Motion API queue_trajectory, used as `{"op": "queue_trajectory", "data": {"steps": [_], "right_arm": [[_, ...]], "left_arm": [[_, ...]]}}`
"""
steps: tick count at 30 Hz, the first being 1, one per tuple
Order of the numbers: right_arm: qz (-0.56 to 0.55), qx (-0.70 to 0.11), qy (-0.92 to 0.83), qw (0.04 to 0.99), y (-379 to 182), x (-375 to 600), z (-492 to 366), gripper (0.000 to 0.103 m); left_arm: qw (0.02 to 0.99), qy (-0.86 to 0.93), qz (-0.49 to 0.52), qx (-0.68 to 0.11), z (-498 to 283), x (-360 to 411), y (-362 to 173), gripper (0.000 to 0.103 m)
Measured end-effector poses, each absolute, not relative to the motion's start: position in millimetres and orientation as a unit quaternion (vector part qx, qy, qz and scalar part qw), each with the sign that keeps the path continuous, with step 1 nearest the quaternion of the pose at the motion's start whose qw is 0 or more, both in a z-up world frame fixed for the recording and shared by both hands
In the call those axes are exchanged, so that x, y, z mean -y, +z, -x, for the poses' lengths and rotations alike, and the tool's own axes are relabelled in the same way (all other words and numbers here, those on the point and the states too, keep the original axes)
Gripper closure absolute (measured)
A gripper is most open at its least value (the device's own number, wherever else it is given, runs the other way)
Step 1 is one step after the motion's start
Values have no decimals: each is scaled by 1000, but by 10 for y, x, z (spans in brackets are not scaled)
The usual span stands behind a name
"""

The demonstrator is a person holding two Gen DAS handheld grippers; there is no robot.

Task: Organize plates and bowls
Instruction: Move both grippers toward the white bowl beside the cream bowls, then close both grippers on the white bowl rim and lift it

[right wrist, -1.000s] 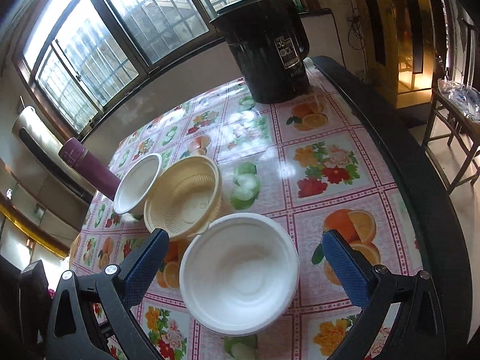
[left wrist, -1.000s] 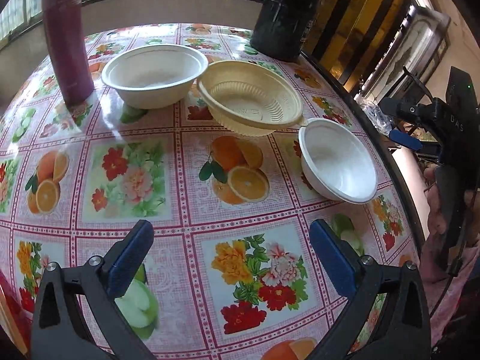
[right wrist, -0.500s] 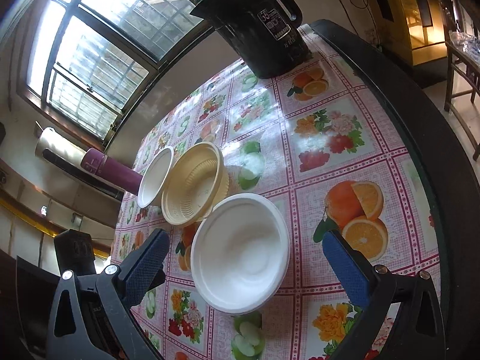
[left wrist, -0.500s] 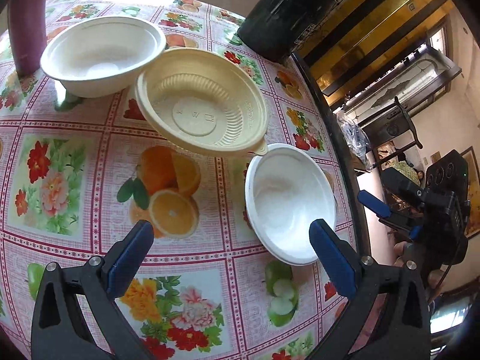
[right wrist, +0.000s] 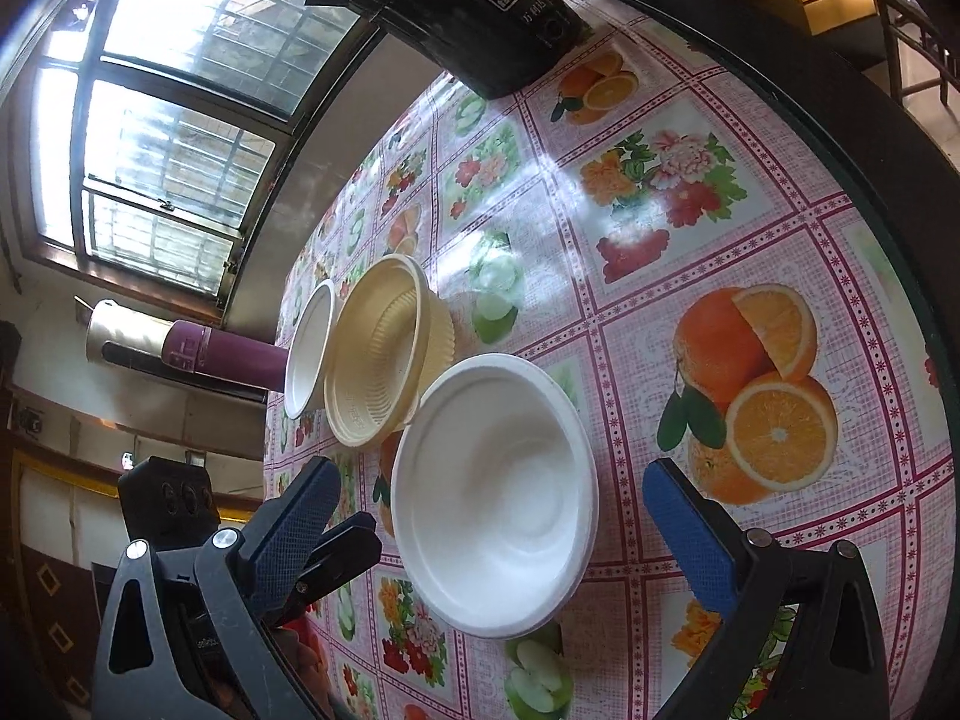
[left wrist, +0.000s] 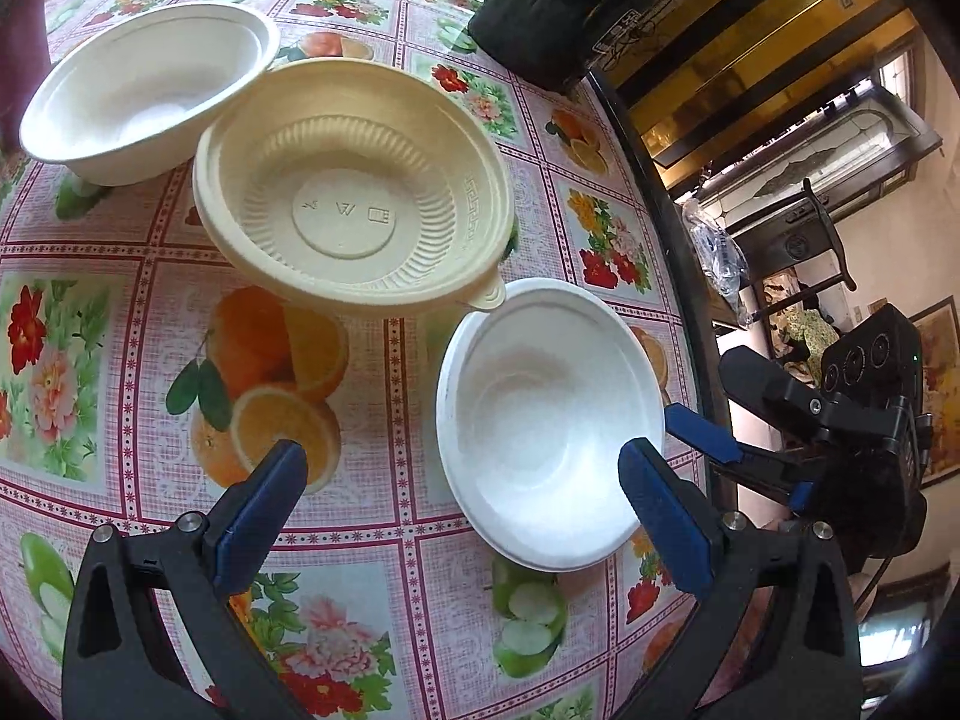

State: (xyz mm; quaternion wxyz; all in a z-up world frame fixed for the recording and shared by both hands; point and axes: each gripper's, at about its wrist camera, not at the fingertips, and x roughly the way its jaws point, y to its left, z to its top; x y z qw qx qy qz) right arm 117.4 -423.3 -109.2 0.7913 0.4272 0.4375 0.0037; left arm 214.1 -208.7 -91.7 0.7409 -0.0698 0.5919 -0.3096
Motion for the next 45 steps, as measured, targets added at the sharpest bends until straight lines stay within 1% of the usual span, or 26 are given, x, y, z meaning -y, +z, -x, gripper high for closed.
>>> {"op": "queue_trajectory", "data": {"steps": [8,10,12,13,15,19,21,23,25,27,29,30,32,34,38,40,42,44,45], "right_arm": [[-424,-436,-12,794,-1085,4249,-1169,8],[-422,-436,-16,795,-1088,4245,-1172,10],[-423,-437,-14,794,-1090,4235,-1174,11],[-421,-438,-14,794,-1090,4229,-1181,14],[-419,-440,-14,794,-1091,4217,-1195,15],[-417,-443,-14,794,-1098,4197,-1212,19],[-416,-443,-15,794,-1096,4192,-1215,20],[-414,-444,-13,795,-1098,4182,-1223,23],[-413,-445,-14,795,-1101,4180,-1232,23],[-411,-446,-15,795,-1102,4179,-1239,25],[-408,-447,-15,796,-1101,4177,-1249,31],[-406,-448,-16,796,-1101,4177,-1251,32],[-403,-450,-17,797,-1105,4174,-1260,39],[-397,-452,-23,799,-1109,4175,-1266,42],[-389,-453,-33,801,-1112,4194,-1263,49],[-384,-453,-38,803,-1116,4197,-1268,51],[-373,-455,-45,808,-1114,4190,-1278,57],[-362,-454,-53,813,-1110,4186,-1284,66],[-357,-454,-56,814,-1111,4190,-1292,68]], "left_arm": [[747,-310,59,-585,-2125,2137,-916,0],[750,-311,62,-581,-2122,2120,-907,2],[751,-311,62,-580,-2119,2117,-902,8],[751,-311,60,-579,-2117,2118,-899,10],[754,-310,55,-576,-2111,2137,-897,22],[755,-311,52,-576,-2106,2168,-910,33],[755,-313,49,-574,-2100,2178,-904,44],[756,-314,45,-573,-2093,2197,-897,46],[758,-316,38,-570,-2077,2214,-889,48],[758,-318,38,-569,-2069,2221,-886,54],[756,-320,38,-570,-2068,2220,-882,55],[756,-320,37,-570,-2067,2222,-881,57],[755,-320,35,-571,-2065,2227,-883,62],[755,-322,37,-570,-2065,2226,-888,62],[755,-322,38,-571,-2083,2217,-889,68],[756,-323,41,-568,-2084,2206,-882,69],[757,-324,39,-567,-2089,2205,-880,69],[757,-323,39,-567,-2096,2198,-884,69],[757,-323,39,-566,-2100,2195,-884,69]]}}
